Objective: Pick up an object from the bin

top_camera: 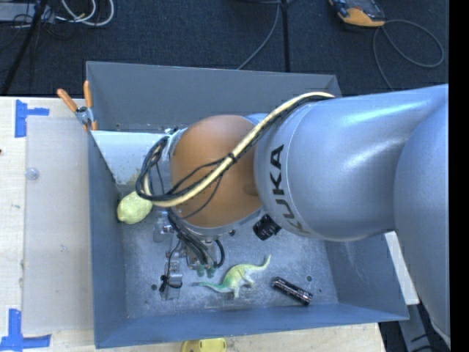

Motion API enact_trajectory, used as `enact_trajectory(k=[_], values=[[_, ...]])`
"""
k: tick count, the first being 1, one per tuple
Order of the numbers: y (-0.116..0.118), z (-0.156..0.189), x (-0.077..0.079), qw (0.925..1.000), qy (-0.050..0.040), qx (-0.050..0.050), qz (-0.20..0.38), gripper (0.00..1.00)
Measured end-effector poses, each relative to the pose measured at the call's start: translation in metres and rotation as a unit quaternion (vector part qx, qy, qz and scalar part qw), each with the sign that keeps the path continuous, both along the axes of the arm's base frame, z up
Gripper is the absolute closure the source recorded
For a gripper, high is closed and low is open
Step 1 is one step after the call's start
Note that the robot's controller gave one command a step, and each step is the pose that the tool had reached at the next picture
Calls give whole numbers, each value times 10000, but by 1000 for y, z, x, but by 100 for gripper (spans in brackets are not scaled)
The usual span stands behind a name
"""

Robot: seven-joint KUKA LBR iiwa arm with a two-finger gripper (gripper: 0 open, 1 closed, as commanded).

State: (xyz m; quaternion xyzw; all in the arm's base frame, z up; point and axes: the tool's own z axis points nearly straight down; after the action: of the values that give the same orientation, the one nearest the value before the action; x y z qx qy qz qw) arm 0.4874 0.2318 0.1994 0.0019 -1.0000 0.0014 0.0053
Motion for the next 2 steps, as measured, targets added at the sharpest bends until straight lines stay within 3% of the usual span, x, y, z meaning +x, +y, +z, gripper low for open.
enact_trajectory(k=[1, 2], values=[[-1, 4, 2, 10000, -38, 9, -25, 0], [-47, -30, 5, 9996, -19, 14, 292, 0]])
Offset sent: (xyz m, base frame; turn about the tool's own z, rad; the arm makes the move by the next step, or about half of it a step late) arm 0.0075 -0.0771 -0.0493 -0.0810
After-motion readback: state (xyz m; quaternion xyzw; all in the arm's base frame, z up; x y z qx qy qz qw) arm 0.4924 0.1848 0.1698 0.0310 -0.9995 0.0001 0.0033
